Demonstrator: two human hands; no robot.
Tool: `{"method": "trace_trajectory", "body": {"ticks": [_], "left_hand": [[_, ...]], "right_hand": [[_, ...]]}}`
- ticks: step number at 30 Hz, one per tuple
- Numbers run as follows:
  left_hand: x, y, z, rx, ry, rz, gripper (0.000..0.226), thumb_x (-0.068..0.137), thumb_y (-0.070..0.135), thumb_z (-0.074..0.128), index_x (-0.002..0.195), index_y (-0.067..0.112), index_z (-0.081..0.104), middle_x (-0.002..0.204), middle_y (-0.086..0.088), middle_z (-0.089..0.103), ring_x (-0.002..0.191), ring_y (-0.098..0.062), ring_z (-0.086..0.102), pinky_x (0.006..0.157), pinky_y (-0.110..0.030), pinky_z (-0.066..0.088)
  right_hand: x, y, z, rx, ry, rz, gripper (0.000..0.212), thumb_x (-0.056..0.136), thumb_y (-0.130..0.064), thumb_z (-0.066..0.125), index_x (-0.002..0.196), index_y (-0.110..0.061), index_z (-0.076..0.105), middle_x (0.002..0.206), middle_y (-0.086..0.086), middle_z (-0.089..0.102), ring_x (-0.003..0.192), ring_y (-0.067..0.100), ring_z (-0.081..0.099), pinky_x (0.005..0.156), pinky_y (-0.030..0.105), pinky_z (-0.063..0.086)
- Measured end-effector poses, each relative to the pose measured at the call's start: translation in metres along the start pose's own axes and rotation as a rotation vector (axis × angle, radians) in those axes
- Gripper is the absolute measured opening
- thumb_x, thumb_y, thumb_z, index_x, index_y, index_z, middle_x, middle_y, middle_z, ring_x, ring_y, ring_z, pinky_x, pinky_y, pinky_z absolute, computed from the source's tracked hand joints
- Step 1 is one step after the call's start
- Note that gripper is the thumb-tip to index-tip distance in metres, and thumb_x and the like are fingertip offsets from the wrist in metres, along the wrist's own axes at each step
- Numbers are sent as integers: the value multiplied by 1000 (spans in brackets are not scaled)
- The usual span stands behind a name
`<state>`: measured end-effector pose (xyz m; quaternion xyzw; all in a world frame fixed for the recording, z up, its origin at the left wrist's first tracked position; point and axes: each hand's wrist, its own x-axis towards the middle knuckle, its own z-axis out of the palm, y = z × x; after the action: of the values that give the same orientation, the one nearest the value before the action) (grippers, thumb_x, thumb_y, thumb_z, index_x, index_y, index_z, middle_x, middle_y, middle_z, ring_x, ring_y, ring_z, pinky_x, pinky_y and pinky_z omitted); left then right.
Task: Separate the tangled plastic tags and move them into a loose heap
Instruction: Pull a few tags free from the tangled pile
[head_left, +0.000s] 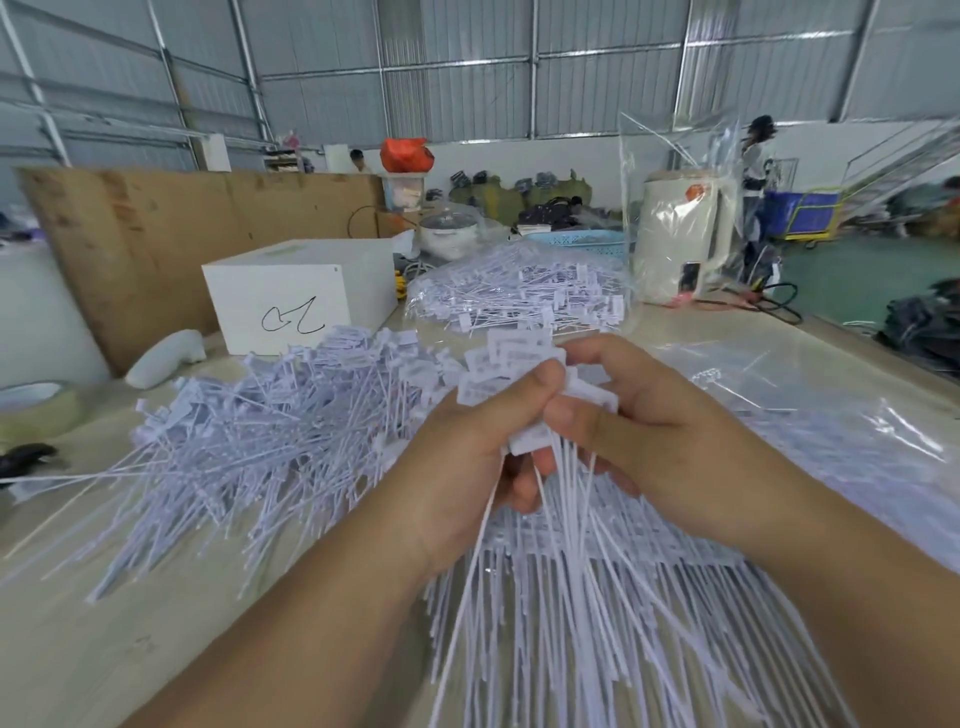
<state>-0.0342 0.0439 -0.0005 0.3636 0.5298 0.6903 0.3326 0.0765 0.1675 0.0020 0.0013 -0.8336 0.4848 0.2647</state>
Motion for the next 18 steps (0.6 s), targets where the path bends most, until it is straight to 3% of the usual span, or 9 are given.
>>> {"method": "trace_trajectory", "body": {"ticks": [2, 5, 8, 12, 16, 18], "left_hand": [[0, 0, -1, 18, -36, -30, 43, 73, 53, 67, 91, 14, 74, 60, -8, 53, 52, -21, 45, 39, -18, 34], [0, 0, -3, 49, -58, -51, 45, 71, 56, 71, 84, 13, 75, 74, -17, 50, 58, -25, 49, 39, -18, 31], [1, 3, -6, 21, -72, -92, 37, 67, 49, 77, 80, 15, 72, 69, -14, 50, 39, -9, 44, 36, -15, 32], [2, 4, -9, 16, -29, -104, 21, 66, 32, 83, 80, 19, 74, 73, -11, 58, 42, -7, 44, 36, -14, 34], [3, 4, -2, -124, 95, 103, 19, 72, 30, 74, 85, 15, 73, 67, -10, 63, 45, -15, 52, 40, -21, 40], [3, 3, -2, -125, 181, 203, 12, 79, 33, 75, 79, 21, 74, 72, -6, 69, 54, -17, 62, 48, -26, 47]], "right_hand": [[1, -1, 5, 63, -38, -5, 22, 91, -40, 57, 105, -23, 60, 69, -9, 62, 54, -1, 54, 50, 10, 41], [-1, -1, 11, 32, -58, 18, 38, 92, -48, 52, 110, -16, 57, 72, 13, 56, 54, 6, 47, 50, 18, 38], [-5, -3, 12, -66, -70, 26, 38, 93, -57, 44, 119, -29, 50, 54, -9, 45, 50, 7, 40, 48, 17, 36], [-9, -3, 18, -174, -106, 32, 43, 92, -60, 35, 132, -47, 30, 63, -18, 58, 54, 6, 47, 52, 18, 42], [-4, -6, 25, 67, -25, 76, 52, 91, -52, 58, 135, -36, 33, 86, -11, 69, 71, -1, 63, 62, 14, 46], [-2, -6, 26, 109, -56, 161, 60, 77, -52, 70, 127, -32, 45, 89, -13, 67, 74, 3, 66, 63, 23, 51]]}}
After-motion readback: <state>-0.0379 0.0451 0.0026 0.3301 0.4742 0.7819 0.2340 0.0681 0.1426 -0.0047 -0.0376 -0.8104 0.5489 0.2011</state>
